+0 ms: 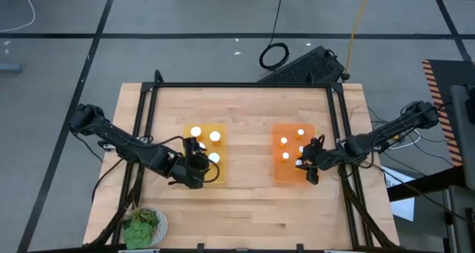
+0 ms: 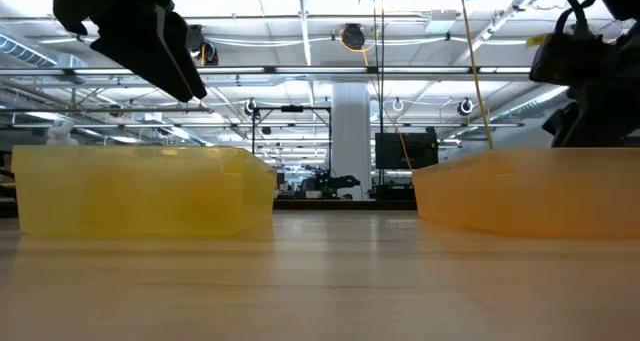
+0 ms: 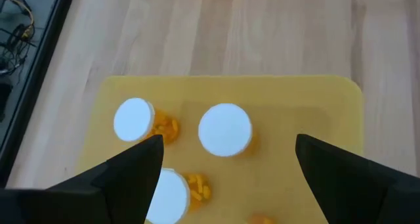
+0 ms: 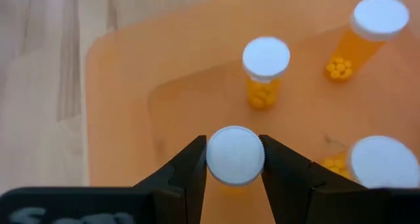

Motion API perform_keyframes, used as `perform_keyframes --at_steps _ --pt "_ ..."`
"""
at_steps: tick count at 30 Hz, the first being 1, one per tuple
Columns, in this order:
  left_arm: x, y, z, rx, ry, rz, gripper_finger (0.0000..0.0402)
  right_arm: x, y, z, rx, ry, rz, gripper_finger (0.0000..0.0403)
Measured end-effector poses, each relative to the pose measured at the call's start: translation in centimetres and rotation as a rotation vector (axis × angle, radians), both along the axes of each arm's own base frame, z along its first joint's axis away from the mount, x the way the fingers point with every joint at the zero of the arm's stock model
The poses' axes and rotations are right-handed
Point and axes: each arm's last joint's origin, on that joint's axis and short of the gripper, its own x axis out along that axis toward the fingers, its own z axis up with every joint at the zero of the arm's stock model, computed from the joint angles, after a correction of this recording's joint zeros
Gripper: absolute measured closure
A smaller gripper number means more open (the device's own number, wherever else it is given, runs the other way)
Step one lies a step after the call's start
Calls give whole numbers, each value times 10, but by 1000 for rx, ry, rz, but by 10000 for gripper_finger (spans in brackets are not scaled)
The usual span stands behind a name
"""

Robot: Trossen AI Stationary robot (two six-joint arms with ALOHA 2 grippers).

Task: Pick and place medicine bottles into bin by pill shape (circle, oval)
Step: Put the small orange pill bottle into the orange bin

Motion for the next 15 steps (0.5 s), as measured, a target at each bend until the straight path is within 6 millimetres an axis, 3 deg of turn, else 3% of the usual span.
perform_keyframes --at_steps 11,15 --pt "2 -1 1 -1 -17 -13 51 -3 0 -10 20 13 47 281" --pt "3 -1 2 -1 -25 -19 51 -3 0 -10 -8 7 47 264"
